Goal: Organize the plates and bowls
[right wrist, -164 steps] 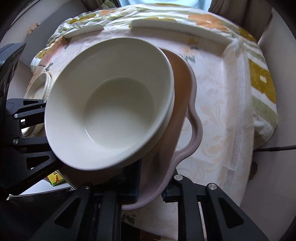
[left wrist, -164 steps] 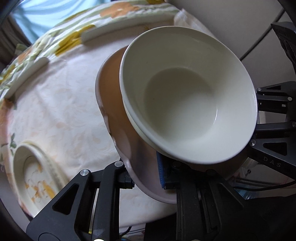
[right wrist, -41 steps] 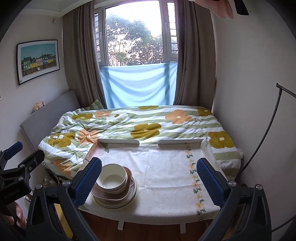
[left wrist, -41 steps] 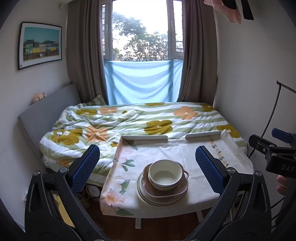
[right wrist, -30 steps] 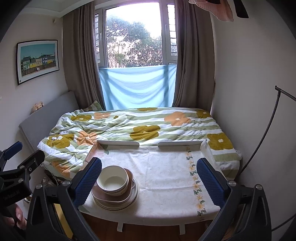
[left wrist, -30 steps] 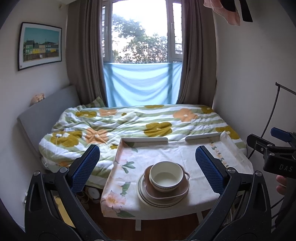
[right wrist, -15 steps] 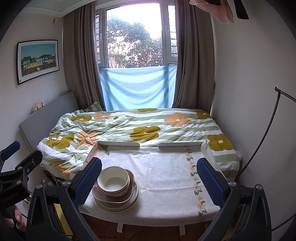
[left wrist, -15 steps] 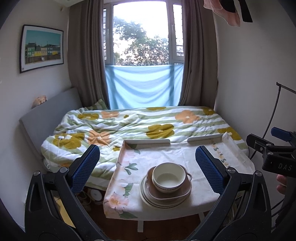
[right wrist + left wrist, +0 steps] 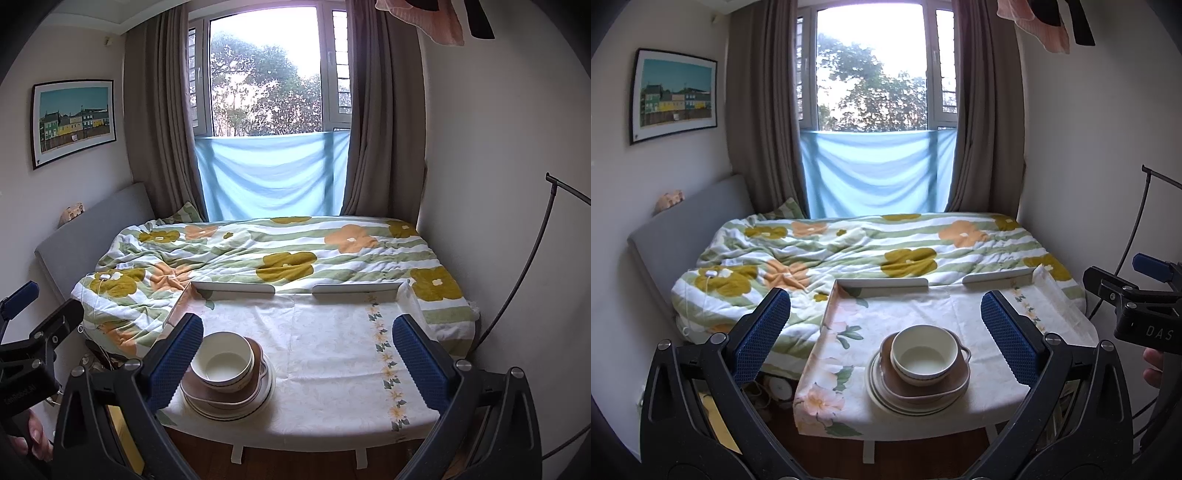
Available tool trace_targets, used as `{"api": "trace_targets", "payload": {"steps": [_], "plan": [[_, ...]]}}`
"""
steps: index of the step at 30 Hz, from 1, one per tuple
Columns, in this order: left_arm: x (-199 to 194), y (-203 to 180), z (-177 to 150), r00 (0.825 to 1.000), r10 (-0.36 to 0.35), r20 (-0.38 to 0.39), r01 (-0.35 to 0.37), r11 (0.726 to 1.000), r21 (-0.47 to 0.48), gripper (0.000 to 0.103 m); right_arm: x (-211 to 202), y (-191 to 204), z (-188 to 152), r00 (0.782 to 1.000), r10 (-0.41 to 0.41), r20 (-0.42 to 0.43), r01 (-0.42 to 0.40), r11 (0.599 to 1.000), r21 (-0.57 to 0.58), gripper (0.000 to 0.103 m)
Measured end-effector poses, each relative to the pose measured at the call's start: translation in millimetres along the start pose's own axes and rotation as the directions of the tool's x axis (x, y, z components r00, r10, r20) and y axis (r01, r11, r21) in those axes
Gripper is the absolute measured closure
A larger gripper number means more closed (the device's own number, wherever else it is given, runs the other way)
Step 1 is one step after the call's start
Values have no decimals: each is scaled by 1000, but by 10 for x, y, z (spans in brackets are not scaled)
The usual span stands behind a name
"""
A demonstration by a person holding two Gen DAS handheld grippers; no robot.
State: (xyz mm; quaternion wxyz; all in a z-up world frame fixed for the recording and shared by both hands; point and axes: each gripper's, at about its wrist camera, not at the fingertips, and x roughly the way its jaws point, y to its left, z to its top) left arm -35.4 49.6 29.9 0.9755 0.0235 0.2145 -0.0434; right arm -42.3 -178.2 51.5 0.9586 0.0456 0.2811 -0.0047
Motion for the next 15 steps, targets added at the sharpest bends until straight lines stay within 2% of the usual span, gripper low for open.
{"api": "trace_targets", "payload": {"steps": [15], "plan": [[1, 4, 6, 1000, 1, 3, -1, 1000, 2, 0, -7, -9, -5, 1000, -1, 1, 1, 1000, 2, 1]]}}
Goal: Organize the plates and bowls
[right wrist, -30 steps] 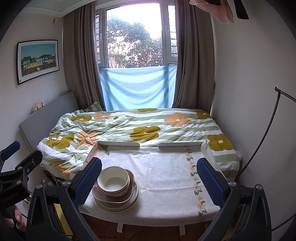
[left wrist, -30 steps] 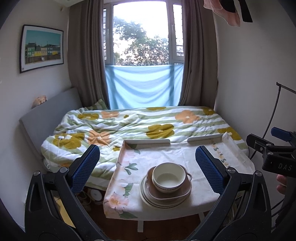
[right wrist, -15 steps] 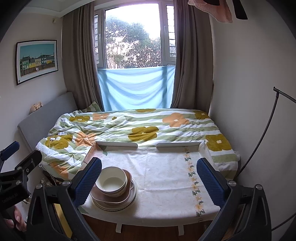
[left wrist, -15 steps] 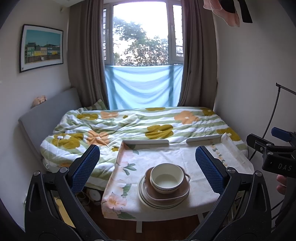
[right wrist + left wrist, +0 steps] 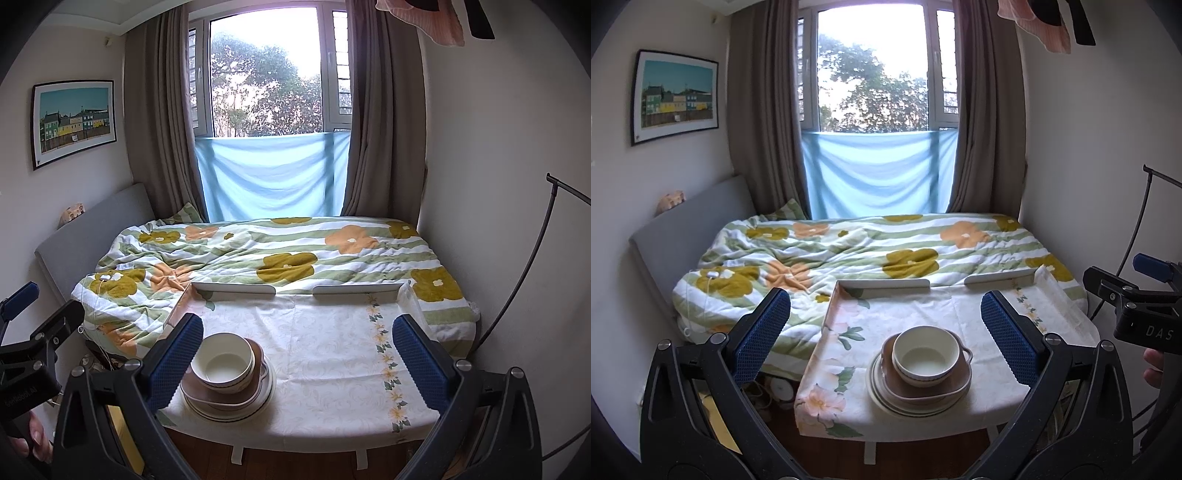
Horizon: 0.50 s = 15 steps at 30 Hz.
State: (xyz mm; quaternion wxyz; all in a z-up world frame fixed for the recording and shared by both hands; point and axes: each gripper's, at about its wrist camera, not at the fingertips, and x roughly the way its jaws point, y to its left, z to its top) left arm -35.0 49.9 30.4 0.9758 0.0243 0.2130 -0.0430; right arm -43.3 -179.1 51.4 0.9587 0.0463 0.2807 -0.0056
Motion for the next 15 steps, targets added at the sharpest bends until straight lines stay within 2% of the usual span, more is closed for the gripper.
{"api": "trace_targets", "payload": {"steps": [15], "plan": [[-23, -13, 69, 998, 45, 40, -45, 999, 6, 0, 9, -13, 8, 1000, 1, 2, -1, 1000, 0, 1]]}}
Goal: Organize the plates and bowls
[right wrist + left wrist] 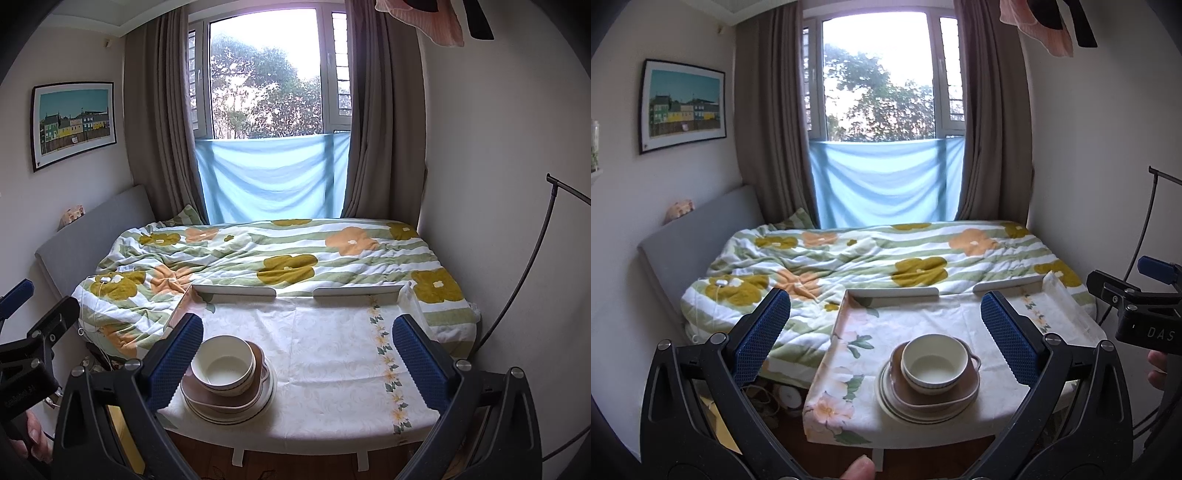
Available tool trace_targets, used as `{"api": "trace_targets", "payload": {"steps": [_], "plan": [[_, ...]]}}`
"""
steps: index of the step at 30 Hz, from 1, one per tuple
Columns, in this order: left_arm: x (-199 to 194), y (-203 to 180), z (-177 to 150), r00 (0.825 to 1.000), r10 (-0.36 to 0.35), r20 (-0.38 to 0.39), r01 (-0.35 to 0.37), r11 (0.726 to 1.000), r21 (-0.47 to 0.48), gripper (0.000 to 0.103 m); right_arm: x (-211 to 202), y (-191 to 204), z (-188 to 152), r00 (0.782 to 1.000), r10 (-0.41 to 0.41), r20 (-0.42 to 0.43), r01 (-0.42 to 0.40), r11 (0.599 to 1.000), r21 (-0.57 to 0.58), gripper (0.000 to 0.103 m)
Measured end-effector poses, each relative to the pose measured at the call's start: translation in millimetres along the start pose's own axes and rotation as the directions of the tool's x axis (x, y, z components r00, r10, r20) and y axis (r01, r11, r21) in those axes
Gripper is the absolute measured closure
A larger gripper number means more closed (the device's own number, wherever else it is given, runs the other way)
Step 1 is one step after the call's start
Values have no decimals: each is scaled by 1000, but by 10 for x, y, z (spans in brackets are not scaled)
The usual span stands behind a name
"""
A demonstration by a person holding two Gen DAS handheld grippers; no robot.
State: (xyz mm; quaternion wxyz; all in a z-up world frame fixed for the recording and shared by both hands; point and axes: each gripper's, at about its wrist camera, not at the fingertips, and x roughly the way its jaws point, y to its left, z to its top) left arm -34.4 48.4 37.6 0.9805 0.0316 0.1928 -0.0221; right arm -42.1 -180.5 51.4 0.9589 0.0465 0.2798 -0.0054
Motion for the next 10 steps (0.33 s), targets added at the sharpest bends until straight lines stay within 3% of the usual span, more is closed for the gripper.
{"api": "trace_targets", "payload": {"steps": [10], "plan": [[43, -13, -10, 1000, 8, 27, -8, 1000, 11, 0, 42, -7, 73, 1000, -6, -7, 6, 1000, 7, 1]]}}
